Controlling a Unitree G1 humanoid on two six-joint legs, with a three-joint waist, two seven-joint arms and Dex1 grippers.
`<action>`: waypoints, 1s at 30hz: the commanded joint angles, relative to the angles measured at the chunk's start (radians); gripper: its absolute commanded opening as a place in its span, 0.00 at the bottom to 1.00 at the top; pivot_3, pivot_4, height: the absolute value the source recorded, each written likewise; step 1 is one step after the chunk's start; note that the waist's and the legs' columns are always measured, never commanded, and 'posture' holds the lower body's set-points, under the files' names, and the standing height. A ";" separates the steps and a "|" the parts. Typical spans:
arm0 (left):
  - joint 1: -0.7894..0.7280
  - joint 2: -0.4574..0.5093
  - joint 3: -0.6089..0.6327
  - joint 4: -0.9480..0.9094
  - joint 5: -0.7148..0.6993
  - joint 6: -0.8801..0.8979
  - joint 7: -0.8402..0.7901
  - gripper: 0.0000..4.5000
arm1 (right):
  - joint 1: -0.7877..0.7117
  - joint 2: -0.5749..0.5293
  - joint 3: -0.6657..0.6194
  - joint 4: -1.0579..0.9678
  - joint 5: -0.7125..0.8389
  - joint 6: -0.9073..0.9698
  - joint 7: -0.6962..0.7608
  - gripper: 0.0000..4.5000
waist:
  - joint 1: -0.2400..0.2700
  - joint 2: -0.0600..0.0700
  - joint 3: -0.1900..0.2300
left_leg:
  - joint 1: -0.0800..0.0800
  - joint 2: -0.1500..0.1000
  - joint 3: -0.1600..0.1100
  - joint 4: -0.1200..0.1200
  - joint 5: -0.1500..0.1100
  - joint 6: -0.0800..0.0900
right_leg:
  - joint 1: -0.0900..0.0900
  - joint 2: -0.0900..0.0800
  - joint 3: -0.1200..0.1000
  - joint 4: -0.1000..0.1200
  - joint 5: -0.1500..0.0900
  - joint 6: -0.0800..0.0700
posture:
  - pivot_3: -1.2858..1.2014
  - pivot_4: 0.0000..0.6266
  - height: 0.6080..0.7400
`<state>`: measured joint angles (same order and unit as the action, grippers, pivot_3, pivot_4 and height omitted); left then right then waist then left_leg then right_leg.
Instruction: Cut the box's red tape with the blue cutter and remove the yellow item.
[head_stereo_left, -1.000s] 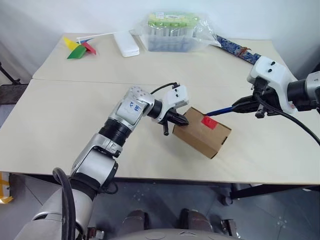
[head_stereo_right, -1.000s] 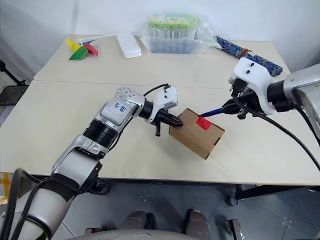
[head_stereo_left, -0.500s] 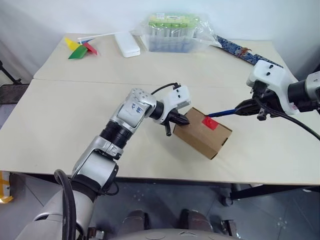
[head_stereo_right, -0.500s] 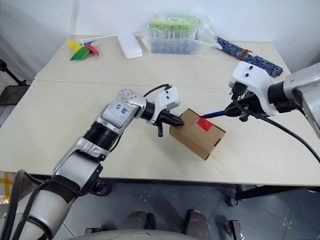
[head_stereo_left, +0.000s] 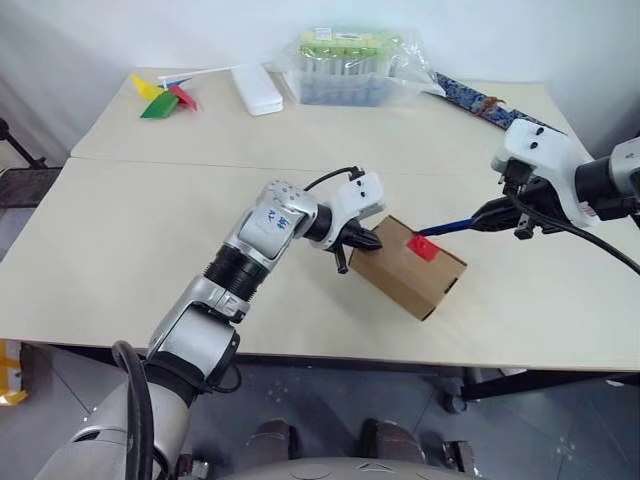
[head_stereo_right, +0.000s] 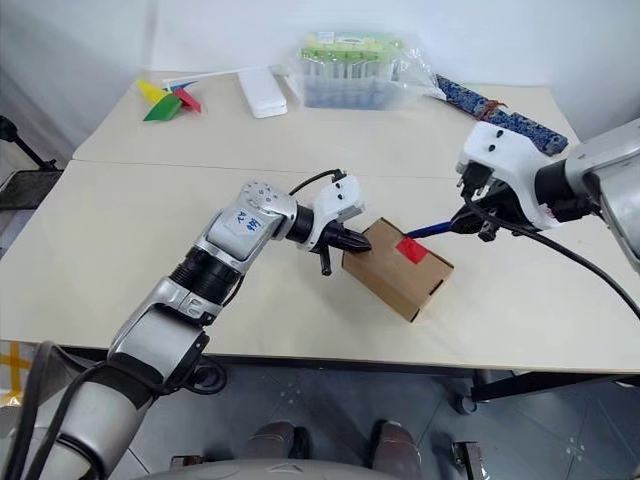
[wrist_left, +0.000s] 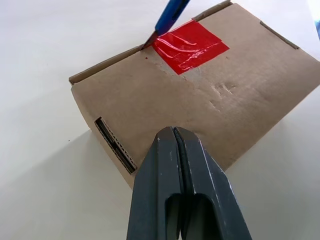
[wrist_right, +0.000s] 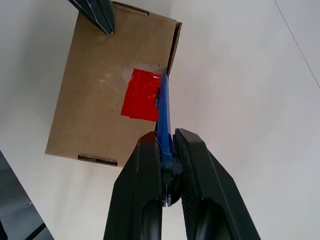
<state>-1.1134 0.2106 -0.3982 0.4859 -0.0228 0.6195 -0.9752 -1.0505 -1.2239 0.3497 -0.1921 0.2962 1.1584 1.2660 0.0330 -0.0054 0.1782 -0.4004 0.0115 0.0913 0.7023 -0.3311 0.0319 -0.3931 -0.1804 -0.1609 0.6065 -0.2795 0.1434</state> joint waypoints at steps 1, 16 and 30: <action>0.025 -0.013 -0.043 0.070 0.058 0.017 0.037 0.00 | -0.007 -0.036 0.038 -0.014 0.004 0.017 0.066 0.03 | 0.000 0.000 0.000 | 0.000 0.000 0.000 0.000 0.000 0.000 | 0.000 0.000 0.000 0.000 0.000 0.000 | 0.52 0.24 1.00; 0.016 -0.057 -0.035 0.115 0.067 -0.006 0.072 0.00 | -0.069 -0.006 0.094 -0.024 -0.013 0.150 0.118 0.03 | 0.006 0.000 -0.001 | 0.000 0.001 -0.002 0.002 0.000 0.001 | 0.001 -0.001 0.001 -0.001 0.000 0.000 | 0.52 0.24 1.00; 0.015 -0.085 -0.031 0.147 0.071 -0.025 0.089 0.00 | -0.078 -0.127 0.160 -0.053 -0.038 0.152 0.207 0.03 | 0.015 0.000 -0.001 | 0.000 0.000 -0.002 0.002 -0.001 0.002 | 0.001 -0.001 0.001 -0.002 0.000 0.000 | 0.52 0.24 1.00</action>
<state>-1.1301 0.1257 -0.3878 0.5635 -0.0088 0.5697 -0.9112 -1.1274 -1.3276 0.4802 -0.2256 0.2351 1.3127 1.4191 0.0481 -0.0056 0.1770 -0.4007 0.0119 0.0889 0.7044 -0.3324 0.0344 -0.3926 -0.1817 -0.1597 0.6042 -0.2794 0.1434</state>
